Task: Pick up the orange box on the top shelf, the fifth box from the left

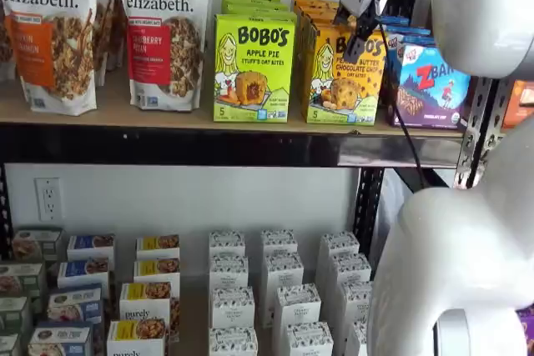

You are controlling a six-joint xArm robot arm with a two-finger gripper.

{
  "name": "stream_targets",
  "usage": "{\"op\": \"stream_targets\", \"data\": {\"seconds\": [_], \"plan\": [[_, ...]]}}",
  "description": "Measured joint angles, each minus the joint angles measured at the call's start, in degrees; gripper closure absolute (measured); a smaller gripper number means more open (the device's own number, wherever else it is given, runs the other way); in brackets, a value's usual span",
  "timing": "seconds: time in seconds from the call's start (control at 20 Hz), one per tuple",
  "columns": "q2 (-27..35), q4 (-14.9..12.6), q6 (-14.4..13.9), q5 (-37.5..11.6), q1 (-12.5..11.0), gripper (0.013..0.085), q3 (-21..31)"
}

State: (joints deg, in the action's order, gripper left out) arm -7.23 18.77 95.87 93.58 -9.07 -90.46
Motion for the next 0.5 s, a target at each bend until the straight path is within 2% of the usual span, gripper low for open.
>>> {"op": "stream_targets", "data": {"seconds": [0.5], "plan": [[-1.25, 0.16, 0.28, -0.70, -0.31, 0.0130, 1.20]]}}
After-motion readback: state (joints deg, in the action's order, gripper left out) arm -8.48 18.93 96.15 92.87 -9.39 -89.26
